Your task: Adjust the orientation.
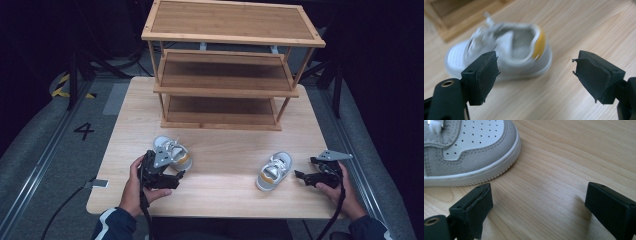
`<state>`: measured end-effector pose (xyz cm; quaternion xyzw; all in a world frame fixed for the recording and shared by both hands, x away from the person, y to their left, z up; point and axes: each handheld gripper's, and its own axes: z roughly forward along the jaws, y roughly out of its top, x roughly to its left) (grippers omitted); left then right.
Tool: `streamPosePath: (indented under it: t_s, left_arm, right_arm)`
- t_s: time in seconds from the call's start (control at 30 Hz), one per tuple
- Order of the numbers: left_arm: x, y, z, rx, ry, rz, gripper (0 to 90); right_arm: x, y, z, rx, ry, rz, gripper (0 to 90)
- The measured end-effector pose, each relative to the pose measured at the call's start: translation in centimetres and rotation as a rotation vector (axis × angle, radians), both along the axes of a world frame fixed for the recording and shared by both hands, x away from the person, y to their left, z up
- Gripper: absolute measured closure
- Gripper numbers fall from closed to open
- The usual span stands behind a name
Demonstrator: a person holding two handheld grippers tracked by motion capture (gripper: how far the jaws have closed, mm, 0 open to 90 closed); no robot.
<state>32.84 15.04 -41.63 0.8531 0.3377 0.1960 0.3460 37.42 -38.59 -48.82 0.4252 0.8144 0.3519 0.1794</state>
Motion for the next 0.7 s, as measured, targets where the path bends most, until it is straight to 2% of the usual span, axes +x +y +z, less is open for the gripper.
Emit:
streamPosePath:
  t_s: [0.07,0.17,0.27,0.47,0.57,0.7]
  left_arm:
    - [0.3,-1.1,0.3,0.004,-0.011,-0.021,19.6]
    - [0.6,-1.9,0.4,0.003,-0.009,-0.031,20.3]
    - [1.2,-2.6,0.3,0.024,-0.008,-0.057,25.7]
    - [2.6,-3.0,-0.5,0.047,0.039,-0.064,30.4]
    - [3.3,-3.0,-0.9,0.055,0.058,-0.047,32.0]
    - [4.1,-2.6,-1.7,0.04,0.111,-0.041,36.7]
  right_arm:
    - [0.0,0.0,0.0,0.0,0.0,0.0,7.8]
    - [0.0,0.0,0.0,0.0,0.0,0.0,7.8]
    - [0.0,0.0,0.0,0.0,0.0,0.001,7.8]
    - [0.0,0.0,0.0,0.0,0.0,0.003,7.8]
    - [0.0,0.0,0.0,0.001,0.0,0.003,7.8]
    - [0.0,0.0,0.0,0.0,0.0,0.003,7.9]
